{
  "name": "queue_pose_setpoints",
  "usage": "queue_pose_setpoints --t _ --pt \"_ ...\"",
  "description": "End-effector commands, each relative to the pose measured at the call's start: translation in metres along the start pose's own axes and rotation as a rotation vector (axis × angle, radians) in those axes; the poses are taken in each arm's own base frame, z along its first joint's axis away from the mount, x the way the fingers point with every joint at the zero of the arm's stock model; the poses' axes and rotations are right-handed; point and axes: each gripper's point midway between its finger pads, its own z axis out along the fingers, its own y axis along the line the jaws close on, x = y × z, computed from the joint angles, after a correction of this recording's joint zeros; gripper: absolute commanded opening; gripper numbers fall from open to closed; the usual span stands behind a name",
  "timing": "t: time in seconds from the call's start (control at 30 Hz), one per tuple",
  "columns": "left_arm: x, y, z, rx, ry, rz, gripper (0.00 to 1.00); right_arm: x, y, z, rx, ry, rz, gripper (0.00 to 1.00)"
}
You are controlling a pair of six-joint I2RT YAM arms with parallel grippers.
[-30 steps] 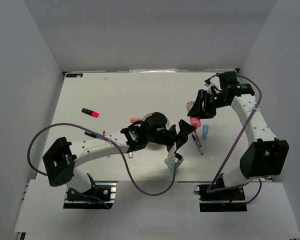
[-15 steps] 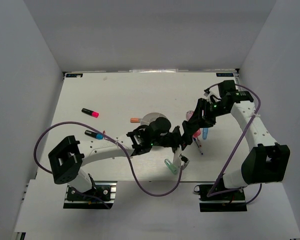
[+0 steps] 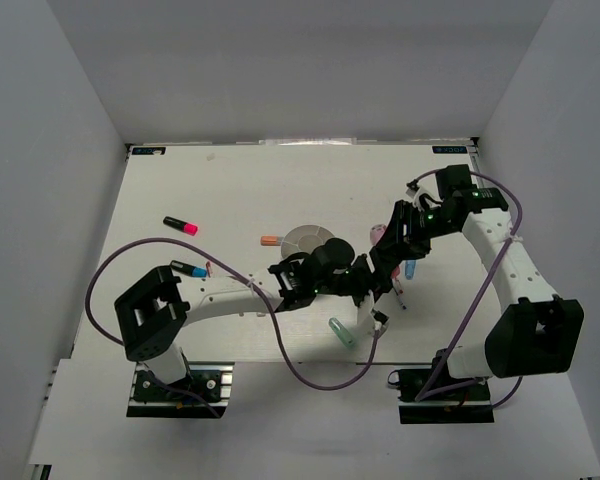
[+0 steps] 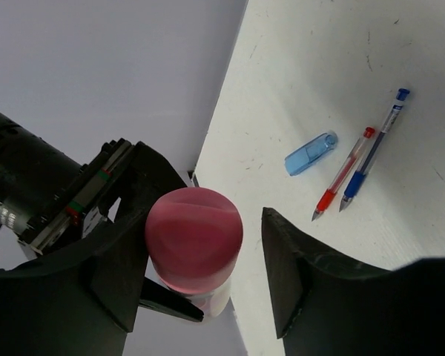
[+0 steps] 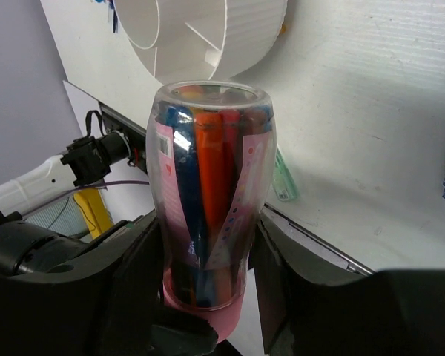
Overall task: Sort the stationery into containers
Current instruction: Place the stationery in the storage box.
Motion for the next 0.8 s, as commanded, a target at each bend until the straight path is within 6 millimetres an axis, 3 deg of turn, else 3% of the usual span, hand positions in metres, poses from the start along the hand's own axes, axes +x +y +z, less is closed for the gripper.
queue_pose_setpoints --t 0.0,0.23,0.33,0.37,0.4,0.43,0.47,0.5,0.53,0.7,0.77 --pt "-0.001 0.026 -0.002 -0.063 0.014 -0.005 0.66 0.007 0.015 -0.005 -0.052 -0.013 -0.028 0.0" --pt "0.003 0.021 0.004 -0.043 0.025 -0.023 0.5 0.009 0.013 -0.005 -0.05 -0.01 -0.044 0.0" --pt "0.002 0.021 0.004 -0.047 0.02 -0.021 0.34 0.014 0.013 -0.001 -0.072 0.008 -0.039 0.0" --pt "-0.003 0.021 0.005 -0.051 0.012 -0.017 0.19 0.014 0.013 -0.002 -0.082 0.01 -0.034 0.05" --pt "-0.003 0.022 0.005 -0.057 0.013 -0.015 0.12 0.014 0.015 -0.001 -0.097 0.013 -0.037 0.13" --pt "-0.003 0.018 0.003 -0.055 0.013 -0.016 0.04 0.013 0.015 -0.001 -0.102 0.011 -0.039 0.28" --pt "-0.003 0.021 0.003 -0.076 0.012 -0.01 0.0 0.013 0.015 -0.001 -0.106 0.008 -0.046 0.33" --pt "-0.003 0.022 0.002 -0.084 0.013 -0.014 0.0 0.011 0.016 -0.001 -0.109 -0.001 -0.054 0.4" --pt "-0.01 0.025 -0.001 -0.096 -0.001 -0.013 0.0 0.012 0.015 -0.001 -0.109 -0.001 -0.051 0.61" --pt "-0.025 0.033 -0.012 -0.112 -0.041 -0.057 0.0 0.005 0.014 -0.002 -0.149 -0.01 -0.043 0.89" --pt "-0.033 0.034 -0.016 -0.109 -0.054 -0.056 0.0 -0.004 0.015 -0.007 -0.189 -0.024 -0.047 0.89"
